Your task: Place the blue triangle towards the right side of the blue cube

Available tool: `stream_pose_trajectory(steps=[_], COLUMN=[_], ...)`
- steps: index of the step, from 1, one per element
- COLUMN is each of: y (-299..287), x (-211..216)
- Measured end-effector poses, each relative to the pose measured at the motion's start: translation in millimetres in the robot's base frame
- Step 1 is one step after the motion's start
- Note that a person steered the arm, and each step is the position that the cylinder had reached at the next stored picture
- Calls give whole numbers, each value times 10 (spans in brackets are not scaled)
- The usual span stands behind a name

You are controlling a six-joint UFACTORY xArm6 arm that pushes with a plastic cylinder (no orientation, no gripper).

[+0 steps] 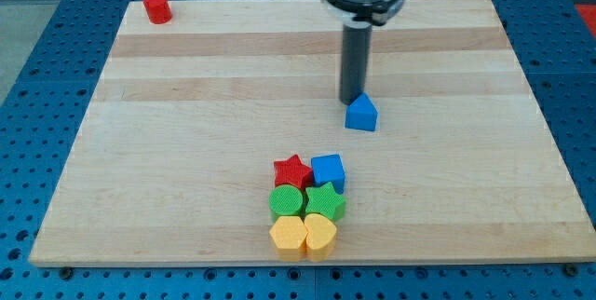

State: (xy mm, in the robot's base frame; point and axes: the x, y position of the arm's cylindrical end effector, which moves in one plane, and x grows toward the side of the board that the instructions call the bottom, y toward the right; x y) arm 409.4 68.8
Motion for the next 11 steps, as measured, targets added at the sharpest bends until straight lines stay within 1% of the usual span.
stream_pose_trajectory(steps=[1,2,3,4,5,7,8,11], y=[257,314,314,397,292,257,174,-30], x=[236,565,721,442,317,634,696,687])
